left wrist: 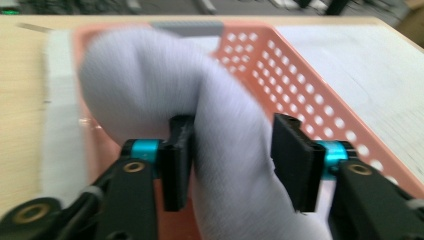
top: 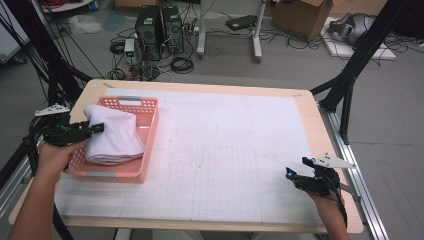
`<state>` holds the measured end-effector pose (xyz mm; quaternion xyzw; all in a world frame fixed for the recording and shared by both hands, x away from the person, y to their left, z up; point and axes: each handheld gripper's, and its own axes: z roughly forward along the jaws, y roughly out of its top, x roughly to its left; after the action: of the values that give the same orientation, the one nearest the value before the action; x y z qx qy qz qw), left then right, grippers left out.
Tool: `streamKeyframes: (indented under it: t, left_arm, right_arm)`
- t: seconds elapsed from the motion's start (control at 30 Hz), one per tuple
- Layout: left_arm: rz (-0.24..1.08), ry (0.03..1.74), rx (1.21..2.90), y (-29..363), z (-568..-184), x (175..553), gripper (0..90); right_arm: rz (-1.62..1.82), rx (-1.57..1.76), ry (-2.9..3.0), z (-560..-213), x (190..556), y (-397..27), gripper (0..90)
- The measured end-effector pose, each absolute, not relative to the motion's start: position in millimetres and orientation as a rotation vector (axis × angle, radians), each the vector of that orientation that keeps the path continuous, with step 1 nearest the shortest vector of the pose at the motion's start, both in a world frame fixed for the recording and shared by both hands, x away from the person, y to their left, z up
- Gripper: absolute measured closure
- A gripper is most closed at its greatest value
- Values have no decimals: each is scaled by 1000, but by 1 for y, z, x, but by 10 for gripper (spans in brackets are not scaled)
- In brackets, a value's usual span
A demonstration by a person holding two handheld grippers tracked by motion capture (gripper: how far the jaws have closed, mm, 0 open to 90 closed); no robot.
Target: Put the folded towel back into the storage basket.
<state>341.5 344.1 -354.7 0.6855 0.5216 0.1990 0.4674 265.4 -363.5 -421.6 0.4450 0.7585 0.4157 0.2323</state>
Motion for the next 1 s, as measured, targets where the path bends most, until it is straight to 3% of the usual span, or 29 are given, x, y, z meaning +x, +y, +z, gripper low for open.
streamKeyframes:
  t: [0.17,0.3,0.6,1.0]
  left_arm:
    - [628,1290,1605,344,-343,329,400]
    - [634,1275,1636,331,-342,323,391]
    - [594,1273,1823,292,-359,335,386]
    - [498,1463,1954,268,-386,367,364]
  right_arm:
    - [1146,1224,2079,-421,265,-364,230]
    - [1147,1222,2083,-421,265,-363,230]
    - [1144,1220,2088,-422,266,-361,230]
    - [1144,1217,2091,-422,266,-362,230]
